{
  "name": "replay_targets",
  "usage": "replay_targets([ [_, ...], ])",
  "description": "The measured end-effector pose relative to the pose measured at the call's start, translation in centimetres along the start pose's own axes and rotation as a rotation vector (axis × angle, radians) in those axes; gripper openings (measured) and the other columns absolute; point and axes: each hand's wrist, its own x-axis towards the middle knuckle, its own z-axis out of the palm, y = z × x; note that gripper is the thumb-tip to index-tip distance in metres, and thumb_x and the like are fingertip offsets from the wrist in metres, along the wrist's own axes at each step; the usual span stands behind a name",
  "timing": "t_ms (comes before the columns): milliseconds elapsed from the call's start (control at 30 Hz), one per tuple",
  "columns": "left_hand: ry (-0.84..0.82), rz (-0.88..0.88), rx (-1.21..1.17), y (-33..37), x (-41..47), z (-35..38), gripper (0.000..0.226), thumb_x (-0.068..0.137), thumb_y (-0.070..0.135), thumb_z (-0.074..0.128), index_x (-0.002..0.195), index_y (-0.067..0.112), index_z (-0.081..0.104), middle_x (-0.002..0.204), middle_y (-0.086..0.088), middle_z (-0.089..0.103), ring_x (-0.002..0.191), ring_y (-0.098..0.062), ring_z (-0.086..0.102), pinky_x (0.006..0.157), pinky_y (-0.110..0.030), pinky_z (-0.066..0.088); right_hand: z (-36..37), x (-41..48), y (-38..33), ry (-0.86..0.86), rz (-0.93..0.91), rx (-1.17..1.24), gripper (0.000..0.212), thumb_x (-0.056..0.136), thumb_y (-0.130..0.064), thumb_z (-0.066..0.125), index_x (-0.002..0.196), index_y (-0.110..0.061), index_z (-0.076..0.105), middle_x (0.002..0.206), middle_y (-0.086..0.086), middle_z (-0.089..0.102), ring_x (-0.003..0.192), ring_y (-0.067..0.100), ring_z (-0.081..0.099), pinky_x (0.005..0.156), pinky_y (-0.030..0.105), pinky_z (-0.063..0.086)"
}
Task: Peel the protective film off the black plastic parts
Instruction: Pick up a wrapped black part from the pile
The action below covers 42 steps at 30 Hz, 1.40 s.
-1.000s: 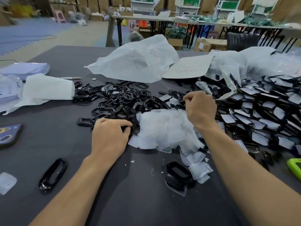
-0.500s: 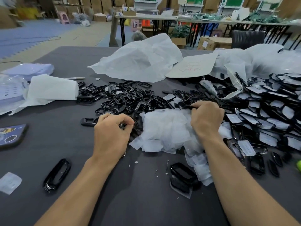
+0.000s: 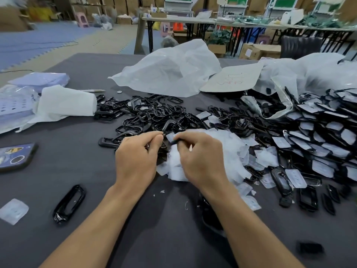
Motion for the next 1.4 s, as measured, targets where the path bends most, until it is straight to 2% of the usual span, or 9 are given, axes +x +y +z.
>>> replay_targets([
  [67, 0.023, -0.115, -0.204, 0.2, 0.0, -0.3, 0.017, 0.095, 0.04, 0.061, 0.096, 0.041, 0.078, 0.082, 0.033, 0.072, 0.083, 0.002, 0.07, 0.074, -0.014, 0.05, 0.6, -0.4, -0.2, -0.063, 0.047, 0.106, 0.02, 0.086, -0.025, 0.073, 0.104, -0.032, 0.079, 0.086, -0.018, 0.074, 0.083, 0.008, 0.064, 0.08, 0.025, 0.053],
  [167, 0.033, -0.26, -0.51, 0.8, 0.4, -0.4, 0.024, 0.099, 0.02, 0.063, 0.087, 0.033, 0.079, 0.08, 0.013, 0.079, 0.072, -0.008, 0.076, 0.065, -0.013, 0.054, 0.5, 0.3, 0.3, -0.035, 0.173, 0.287, 0.017, 0.083, -0.025, 0.078, 0.098, -0.033, 0.08, 0.082, -0.018, 0.074, 0.08, 0.006, 0.067, 0.072, 0.015, 0.05],
  [333, -0.055, -0.521, -0.759, 1.2, 0.9, -0.7, 0.028, 0.101, 0.014, 0.064, 0.08, 0.021, 0.082, 0.079, -0.005, 0.08, 0.058, -0.015, 0.073, 0.06, -0.019, 0.058, 0.0, 0.4, 0.6, -0.035, 0.285, 0.488, 0.043, 0.09, -0.005, 0.067, 0.121, -0.035, 0.063, 0.073, 0.0, 0.075, 0.06, 0.015, 0.067, 0.056, 0.028, 0.055],
  [467, -0.237, -0.565, -0.92, 1.3, 1.0, -1.0, 0.032, 0.1, 0.016, 0.063, 0.078, 0.024, 0.085, 0.073, -0.005, 0.077, 0.047, -0.008, 0.064, 0.056, -0.016, 0.055, -0.1, 0.5, 0.4, -0.049, 0.389, 0.604, 0.015, 0.09, -0.007, 0.074, 0.083, -0.019, 0.069, 0.065, 0.011, 0.072, 0.048, 0.02, 0.063, 0.048, 0.032, 0.052],
  [567, -0.223, -0.502, -0.876, 1.1, 1.0, -1.0, 0.028, 0.1, 0.016, 0.065, 0.081, 0.023, 0.085, 0.076, -0.006, 0.078, 0.051, -0.009, 0.064, 0.06, -0.018, 0.057, 0.2, 0.6, 0.2, -0.102, 0.423, 0.711, 0.029, 0.093, -0.003, 0.071, 0.069, -0.019, 0.072, 0.065, 0.012, 0.072, 0.048, 0.019, 0.062, 0.048, 0.029, 0.051],
  [867, -0.204, -0.317, -0.658, 0.5, 1.0, -0.8, 0.031, 0.096, 0.011, 0.071, 0.079, 0.032, 0.084, 0.069, -0.003, 0.077, 0.057, -0.009, 0.068, 0.057, -0.017, 0.053, -0.5, 1.0, 0.1, -0.271, 0.574, 0.967, 0.026, 0.097, -0.009, 0.06, 0.082, -0.01, 0.08, 0.088, 0.016, 0.074, 0.072, 0.021, 0.063, 0.056, 0.026, 0.047],
  [1067, -0.223, -0.41, -0.702, 0.9, 0.9, -0.8, 0.025, 0.097, 0.011, 0.07, 0.079, 0.023, 0.084, 0.071, -0.01, 0.076, 0.058, -0.015, 0.066, 0.056, -0.023, 0.055, -0.7, 0.7, 0.5, -0.322, 0.451, 0.854, 0.034, 0.084, 0.004, 0.069, 0.102, -0.023, 0.081, 0.084, 0.01, 0.073, 0.086, 0.026, 0.069, 0.091, 0.042, 0.056],
  [1233, -0.298, -0.57, -0.888, 1.6, 1.0, -0.8, 0.029, 0.099, 0.011, 0.062, 0.076, 0.009, 0.08, 0.071, -0.01, 0.075, 0.056, -0.016, 0.069, 0.056, -0.023, 0.055, -0.8, 1.1, 0.4, -0.206, 0.424, 0.839, 0.024, 0.092, 0.002, 0.068, 0.086, -0.017, 0.082, 0.074, 0.003, 0.073, 0.066, 0.013, 0.062, 0.063, 0.025, 0.053],
  [1400, -0.383, -0.494, -0.816, 1.5, 0.7, -1.0, 0.014, 0.085, 0.021, 0.071, 0.084, 0.013, 0.083, 0.076, -0.007, 0.076, 0.063, -0.012, 0.068, 0.062, -0.022, 0.055, -0.5, 0.9, 0.3, -0.126, 0.326, 0.772, 0.024, 0.092, 0.002, 0.069, 0.081, -0.016, 0.08, 0.069, 0.006, 0.073, 0.057, 0.011, 0.061, 0.054, 0.021, 0.05],
])
